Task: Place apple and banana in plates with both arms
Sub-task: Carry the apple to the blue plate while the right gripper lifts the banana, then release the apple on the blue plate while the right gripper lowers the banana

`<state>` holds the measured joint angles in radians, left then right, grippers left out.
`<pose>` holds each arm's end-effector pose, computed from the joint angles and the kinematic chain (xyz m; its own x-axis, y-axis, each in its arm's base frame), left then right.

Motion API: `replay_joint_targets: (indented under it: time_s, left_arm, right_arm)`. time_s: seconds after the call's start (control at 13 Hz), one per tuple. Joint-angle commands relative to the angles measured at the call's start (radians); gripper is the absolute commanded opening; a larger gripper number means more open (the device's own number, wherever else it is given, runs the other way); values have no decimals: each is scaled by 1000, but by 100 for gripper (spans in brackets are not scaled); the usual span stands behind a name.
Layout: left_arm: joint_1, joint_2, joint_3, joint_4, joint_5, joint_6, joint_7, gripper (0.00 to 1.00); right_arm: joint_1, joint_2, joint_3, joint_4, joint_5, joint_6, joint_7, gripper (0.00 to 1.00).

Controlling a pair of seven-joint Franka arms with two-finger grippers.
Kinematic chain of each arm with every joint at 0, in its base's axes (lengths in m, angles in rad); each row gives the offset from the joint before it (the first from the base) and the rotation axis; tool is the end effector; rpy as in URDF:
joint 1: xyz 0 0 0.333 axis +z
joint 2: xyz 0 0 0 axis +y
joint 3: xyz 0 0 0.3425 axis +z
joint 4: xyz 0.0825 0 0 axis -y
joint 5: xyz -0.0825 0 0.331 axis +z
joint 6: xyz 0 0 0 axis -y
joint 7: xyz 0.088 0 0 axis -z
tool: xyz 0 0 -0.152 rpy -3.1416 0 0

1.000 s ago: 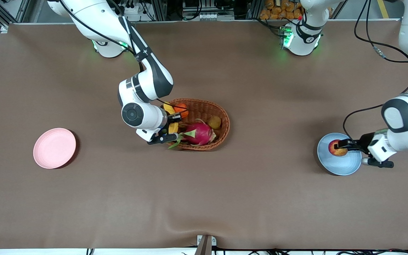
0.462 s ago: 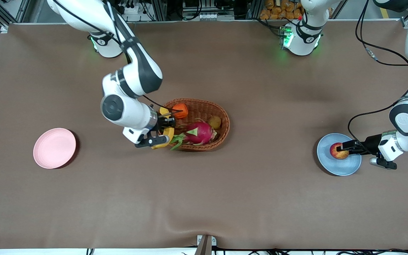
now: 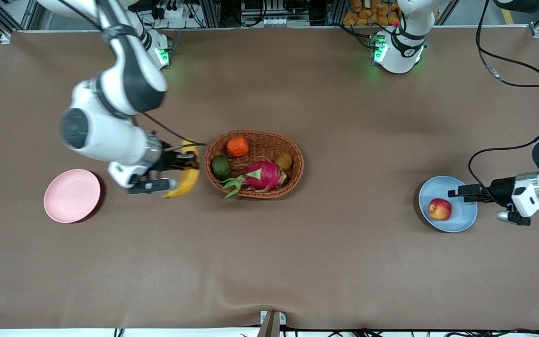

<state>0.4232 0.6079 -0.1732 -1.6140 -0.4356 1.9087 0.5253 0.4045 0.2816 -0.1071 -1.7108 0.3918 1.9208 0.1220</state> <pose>0.6111 0.1200 0.2782 0.9943 -0.0706 -0.0796 -0.0168 -0.8432 0.5374 0.5502 0.2192 0.4284 0.9905 0.0501 -0.1282 0.0083 -0.9514 -0.3077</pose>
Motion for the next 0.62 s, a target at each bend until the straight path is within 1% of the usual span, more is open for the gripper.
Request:
replay_joint_targets:
  time_s: [0.0,0.23,0.46,0.54]
  left_arm:
    - [-15,-86,-18,3,1,-83,-137,100]
    - [-37,-143,-40,3,15,-117,-261,100]
    - [-73,-201,-71,3,75,-146,-413,100]
    - [-76,-217,-89,3,95,-155,-457,100]
  right_arm:
    - [-105,-73,13,-33,-51,-61,-70,0]
    - [-257,-84,13,-36,-83,-147,-155,0]
    - [-398,-70,15,-36,-172,-190,-261,0]
    - [-442,-59,15,-38,-185,-194,-295,0]
